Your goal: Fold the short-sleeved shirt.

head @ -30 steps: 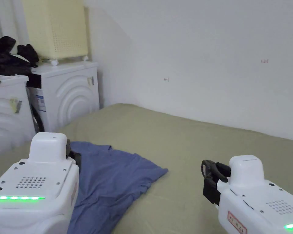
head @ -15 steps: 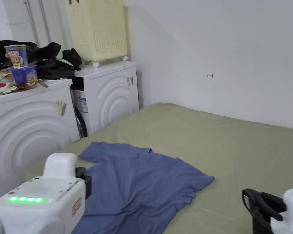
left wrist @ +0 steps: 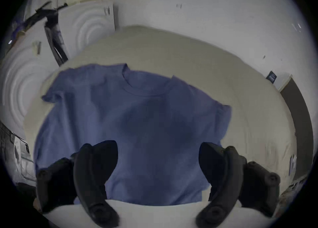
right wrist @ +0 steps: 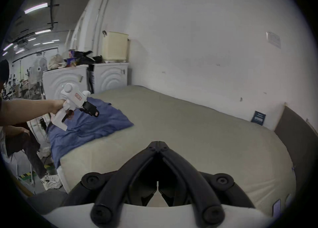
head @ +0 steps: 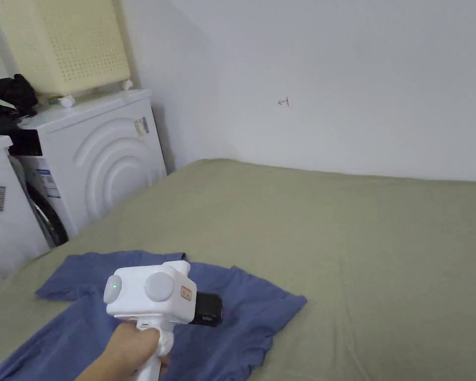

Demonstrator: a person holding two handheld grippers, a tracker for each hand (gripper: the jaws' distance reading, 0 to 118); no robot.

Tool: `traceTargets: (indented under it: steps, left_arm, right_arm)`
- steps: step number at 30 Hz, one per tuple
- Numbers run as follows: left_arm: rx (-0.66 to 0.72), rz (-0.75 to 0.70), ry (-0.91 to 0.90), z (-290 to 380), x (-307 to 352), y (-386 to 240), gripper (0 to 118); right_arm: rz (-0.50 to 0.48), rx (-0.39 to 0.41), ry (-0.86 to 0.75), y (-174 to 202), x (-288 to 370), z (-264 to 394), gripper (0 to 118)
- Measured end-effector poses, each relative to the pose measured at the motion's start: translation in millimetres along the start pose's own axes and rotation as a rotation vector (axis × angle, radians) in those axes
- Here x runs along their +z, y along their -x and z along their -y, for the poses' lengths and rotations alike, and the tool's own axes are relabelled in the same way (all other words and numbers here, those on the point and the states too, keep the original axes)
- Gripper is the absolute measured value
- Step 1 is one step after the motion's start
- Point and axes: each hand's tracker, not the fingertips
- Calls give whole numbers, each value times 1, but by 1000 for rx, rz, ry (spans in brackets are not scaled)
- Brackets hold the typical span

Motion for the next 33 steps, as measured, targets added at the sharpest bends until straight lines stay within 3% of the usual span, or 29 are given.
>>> traceTargets:
  steps: [8,9,10,11,12,17,19,23,26,28,33]
  left_arm:
    - [6,-77,111,-4,-54,-27,98]
    - [6,-79,103,-3,-51,-28,91]
    - [1,-73,98,-4,-48,-28,75]
    - [-18,-53,93,-6,-44,-27,47]
    - [-60,-69,73,-9,-36,-28,0]
    - [12,-36,-5,-10,-9,-22,0]
    - [52,72,-66,-14,9,-32,0]
    - [-98,192,-125,-14,40,-84,0]
    - [-134,318,-177,-10,63,-135,0]
    - [-179,438,-229,-7,81,-181,0]
    - [-441,723,-251,17,139,-323,0]
  right_arm:
    - [7,-68,75,-5,-11,36,0]
    - [3,-66,77,-3,-10,39,0]
    - [1,-66,77,-2,-8,40,0]
    - [-4,-71,74,-1,-7,40,0]
    - [-10,-78,68,-1,-6,39,0]
    - [-5,-93,38,0,10,35,0]
    - [-6,-105,11,-3,23,31,0]
    - [19,-95,-48,-10,47,18,0]
    - [42,-106,-70,-14,62,11,0]
    - [61,-114,-93,-18,77,9,0]
    - [148,-104,-125,-27,122,0,0]
